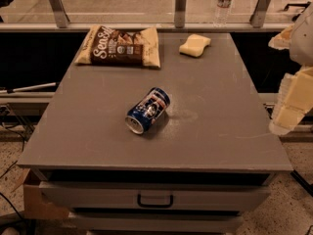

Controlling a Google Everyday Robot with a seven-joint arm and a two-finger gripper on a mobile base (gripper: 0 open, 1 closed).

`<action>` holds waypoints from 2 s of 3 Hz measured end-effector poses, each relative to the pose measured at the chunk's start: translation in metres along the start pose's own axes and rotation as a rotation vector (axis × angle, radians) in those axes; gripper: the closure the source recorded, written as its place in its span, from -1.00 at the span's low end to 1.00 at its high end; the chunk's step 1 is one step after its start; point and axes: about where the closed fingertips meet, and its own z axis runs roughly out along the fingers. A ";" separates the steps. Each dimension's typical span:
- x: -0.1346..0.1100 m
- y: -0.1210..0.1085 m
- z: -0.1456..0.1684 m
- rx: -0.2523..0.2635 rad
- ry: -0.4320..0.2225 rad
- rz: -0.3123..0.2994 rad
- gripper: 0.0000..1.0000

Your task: Place pepsi can upright

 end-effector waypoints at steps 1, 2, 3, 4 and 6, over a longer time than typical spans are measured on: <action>0.000 0.000 0.000 0.000 0.000 0.000 -1.00; -0.018 -0.003 0.004 0.003 -0.022 -0.090 -1.00; -0.059 -0.009 0.011 0.011 -0.058 -0.277 -1.00; -0.103 -0.009 0.021 0.007 -0.104 -0.456 -1.00; -0.111 -0.009 0.022 0.009 -0.112 -0.496 -1.00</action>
Offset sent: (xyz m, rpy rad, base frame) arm 0.0271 0.0587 -0.0014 -0.0290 -0.0528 0.3244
